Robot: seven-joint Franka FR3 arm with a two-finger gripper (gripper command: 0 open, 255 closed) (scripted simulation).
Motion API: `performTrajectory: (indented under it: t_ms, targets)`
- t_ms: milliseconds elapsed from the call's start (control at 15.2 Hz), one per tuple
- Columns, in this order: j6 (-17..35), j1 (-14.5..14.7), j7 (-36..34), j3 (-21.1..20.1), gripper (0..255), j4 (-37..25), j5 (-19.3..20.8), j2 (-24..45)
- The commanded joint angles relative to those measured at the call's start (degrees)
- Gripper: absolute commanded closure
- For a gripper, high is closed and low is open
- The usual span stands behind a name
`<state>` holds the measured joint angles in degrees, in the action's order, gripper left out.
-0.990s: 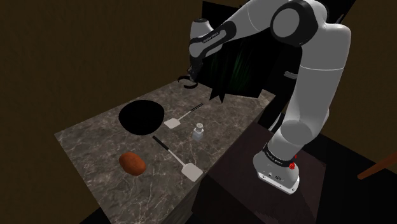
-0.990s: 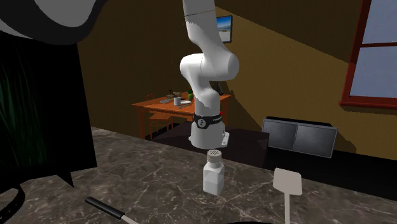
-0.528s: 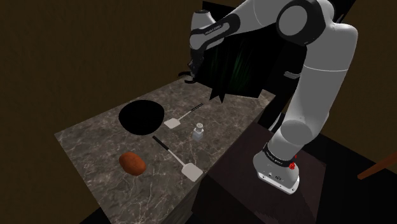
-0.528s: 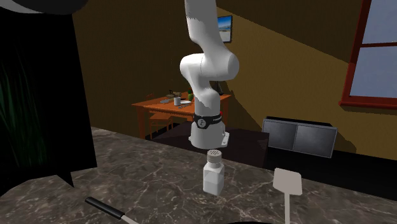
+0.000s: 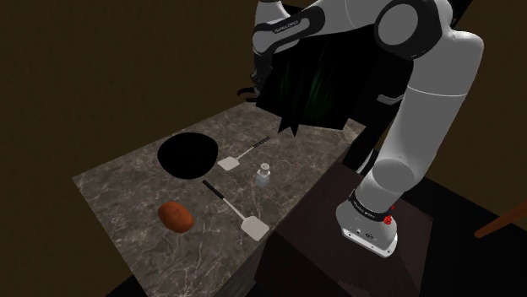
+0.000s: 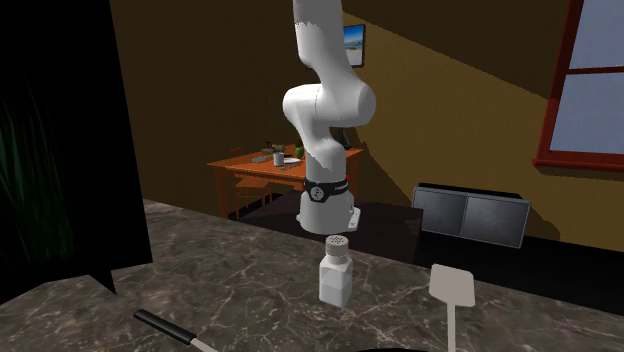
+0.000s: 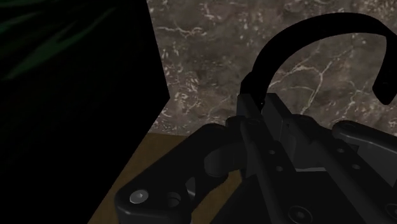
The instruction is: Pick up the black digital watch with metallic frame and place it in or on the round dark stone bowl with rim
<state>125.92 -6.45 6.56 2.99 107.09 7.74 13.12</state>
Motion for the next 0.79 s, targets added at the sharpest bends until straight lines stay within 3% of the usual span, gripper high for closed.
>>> performTrajectory:
  t_ms: [0, 264, 726]
  targets:
    - [-1.41, 0.06, 0.1, -0.05, 255, -0.96, -0.08, -0.43]
    - [-3.63, 0.08, 0.38, -0.08, 255, -2.37, -0.21, -1.26]
    - [-4.49, 5.36, -8.92, -3.43, 255, 2.53, 1.43, -5.83]
